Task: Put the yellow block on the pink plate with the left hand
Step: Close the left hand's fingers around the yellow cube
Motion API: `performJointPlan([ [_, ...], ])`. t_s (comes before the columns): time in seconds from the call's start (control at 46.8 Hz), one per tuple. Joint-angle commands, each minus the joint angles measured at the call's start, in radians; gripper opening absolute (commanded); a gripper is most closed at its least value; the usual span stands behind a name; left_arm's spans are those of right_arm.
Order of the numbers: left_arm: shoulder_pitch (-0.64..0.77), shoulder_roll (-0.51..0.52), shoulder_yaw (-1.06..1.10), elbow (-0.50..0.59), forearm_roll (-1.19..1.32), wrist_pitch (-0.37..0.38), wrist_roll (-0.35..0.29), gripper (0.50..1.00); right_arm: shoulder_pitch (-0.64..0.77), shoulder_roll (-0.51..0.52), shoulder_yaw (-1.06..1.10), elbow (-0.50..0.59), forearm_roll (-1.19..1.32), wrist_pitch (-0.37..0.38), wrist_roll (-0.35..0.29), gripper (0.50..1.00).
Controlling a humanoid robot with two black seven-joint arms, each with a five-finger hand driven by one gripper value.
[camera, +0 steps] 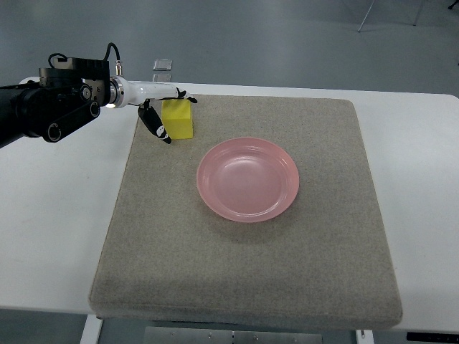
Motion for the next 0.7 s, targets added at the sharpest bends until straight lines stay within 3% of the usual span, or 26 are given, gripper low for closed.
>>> performJointPlan([
  [0.0, 0.007, -0.004, 0.001, 0.009, 0.001, 0.014, 0.0, 0.934, 0.0, 0.0, 0.0, 0.0, 0.0, 0.0, -0.001, 0.924],
  [0.192, 0.01, -0.01, 0.0, 0.027, 0.001, 0.02, 0.002, 0.808, 0.0, 0.0, 0.0, 0.0, 0.0, 0.0, 0.0, 0.924],
  [0.32, 0.012, -0.01, -0.002, 0.029, -0.001, 0.02, 0.002, 0.677, 0.0, 0.0, 0.0, 0.0, 0.0, 0.0, 0.0, 0.924],
  [0.427, 0.013, -0.01, -0.002, 0.029, -0.004, 0.028, 0.002, 0.602, 0.0, 0.0, 0.0, 0.0, 0.0, 0.0, 0.0, 0.924],
  [0.534, 0.012, -0.01, -0.003, 0.029, -0.007, 0.059, 0.002, 0.572, 0.0, 0.0, 0.0, 0.0, 0.0, 0.0, 0.0, 0.924],
  [0.683, 0.01, -0.019, -0.006, 0.031, -0.011, 0.079, 0.002, 0.572, 0.0, 0.0, 0.0, 0.0, 0.0, 0.0, 0.0, 0.924],
])
